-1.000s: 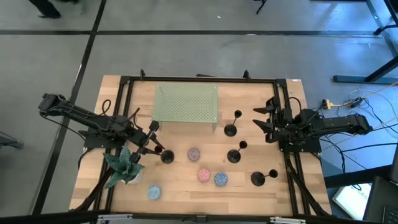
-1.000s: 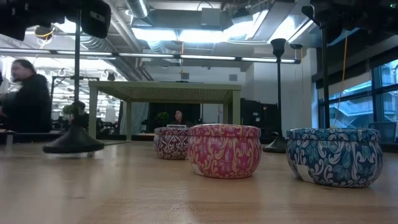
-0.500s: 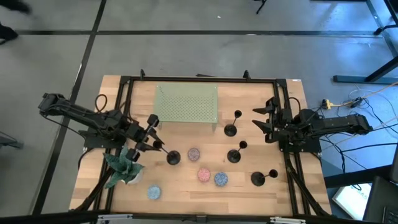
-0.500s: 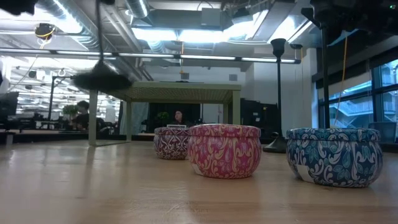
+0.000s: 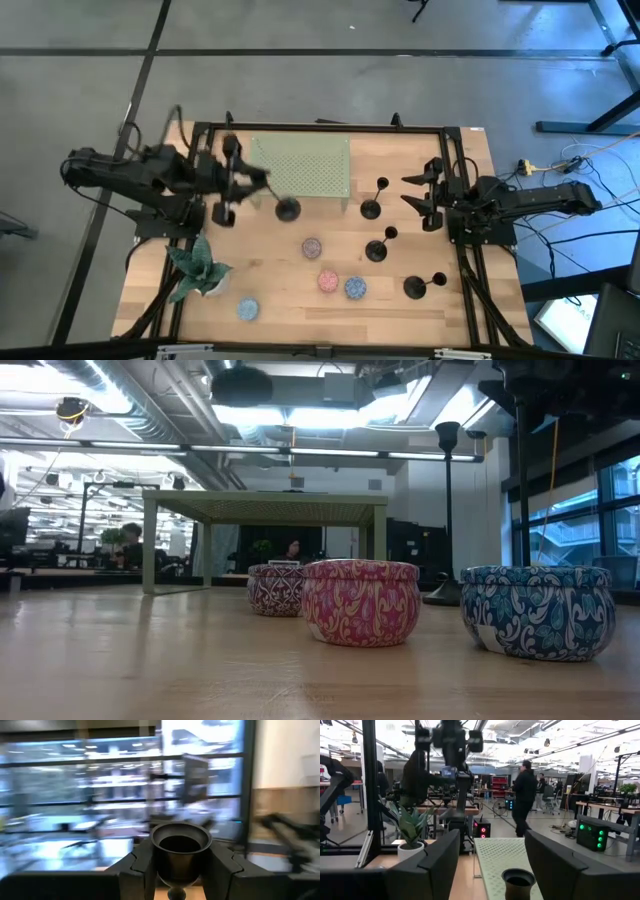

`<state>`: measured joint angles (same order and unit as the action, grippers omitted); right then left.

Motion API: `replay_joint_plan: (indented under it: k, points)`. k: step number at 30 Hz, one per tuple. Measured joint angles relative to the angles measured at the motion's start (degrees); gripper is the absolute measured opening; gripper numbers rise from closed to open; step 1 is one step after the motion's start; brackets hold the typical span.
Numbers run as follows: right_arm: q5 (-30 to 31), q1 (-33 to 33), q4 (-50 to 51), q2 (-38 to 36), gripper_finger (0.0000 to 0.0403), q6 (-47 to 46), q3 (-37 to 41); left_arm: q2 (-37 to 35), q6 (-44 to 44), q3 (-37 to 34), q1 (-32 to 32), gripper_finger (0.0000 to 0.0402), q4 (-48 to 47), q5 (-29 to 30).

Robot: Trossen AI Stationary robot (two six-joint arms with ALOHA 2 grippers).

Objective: Pick & Place candle stick holders
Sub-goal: Put the black candle holder on the shelf

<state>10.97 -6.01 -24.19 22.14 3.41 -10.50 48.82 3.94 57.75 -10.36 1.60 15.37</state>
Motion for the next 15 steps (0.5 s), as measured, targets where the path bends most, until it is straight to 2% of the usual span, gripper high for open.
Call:
replay_joint_plan:
  k: [4,6,15]
  points:
    - [0.0,0.0,-0.1,0.0,0.0229,0.0,0.0,1.1,4.4,6.2,4.6,0.0110,-7.9,11.4]
    - [0.0,0.0,-0.6,0.0,0.0229,0.0,0.0,1.4,5.4,7.7,7.6,0.0110,-10.3,14.1]
    - [0.0,0.0,-2.7,0.0,0.0229,1.8,0.0,4.3,-0.4,8.2,23.0,0.0111,-10.6,10.0]
